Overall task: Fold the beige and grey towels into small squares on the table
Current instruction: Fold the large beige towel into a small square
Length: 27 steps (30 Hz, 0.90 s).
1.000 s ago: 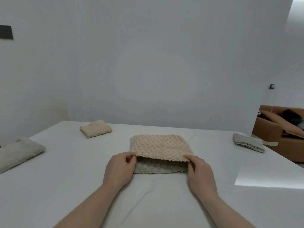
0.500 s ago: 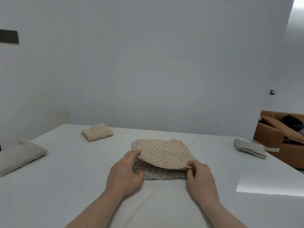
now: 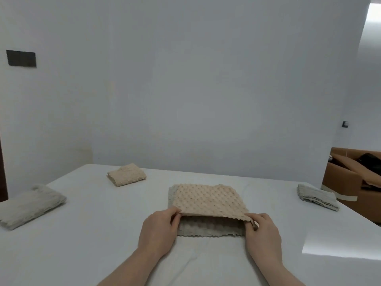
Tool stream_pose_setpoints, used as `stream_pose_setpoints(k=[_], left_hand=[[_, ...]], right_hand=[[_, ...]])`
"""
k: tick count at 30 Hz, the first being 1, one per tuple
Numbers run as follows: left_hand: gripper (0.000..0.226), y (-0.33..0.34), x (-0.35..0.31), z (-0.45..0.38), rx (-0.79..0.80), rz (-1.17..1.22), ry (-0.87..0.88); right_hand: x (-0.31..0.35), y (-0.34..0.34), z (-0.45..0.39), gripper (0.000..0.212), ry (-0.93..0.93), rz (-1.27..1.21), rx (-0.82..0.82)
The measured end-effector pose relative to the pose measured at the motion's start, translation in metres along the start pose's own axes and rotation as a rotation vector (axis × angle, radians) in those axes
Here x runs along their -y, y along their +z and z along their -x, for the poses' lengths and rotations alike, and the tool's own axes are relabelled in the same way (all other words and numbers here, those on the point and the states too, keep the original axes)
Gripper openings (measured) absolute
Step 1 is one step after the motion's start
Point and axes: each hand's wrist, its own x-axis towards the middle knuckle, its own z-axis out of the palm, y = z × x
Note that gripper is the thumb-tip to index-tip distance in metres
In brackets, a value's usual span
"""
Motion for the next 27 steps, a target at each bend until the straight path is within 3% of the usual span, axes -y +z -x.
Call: stream_pose_setpoints(k=[7,20,27], left_hand=[[0.021,-0.048,-0.043,-0.038,-0.125,0.191,-0.078],[0.015,-0.227,-0.114,-0.029,-0.297,0.142,0.042],[0.030,-0.271,-0.118,-0.004,-0.186,0.096,0.001]], right_hand=[[0.056,-0.038,-0.036,0.031,-0.009,-0.225,0.005],[0.160,-0.163,-0.013,0.026,-0.247,-0.259,-0.108],[0.168,-0.199,0.018,0.024,-0.255,-0.261,-0.063]])
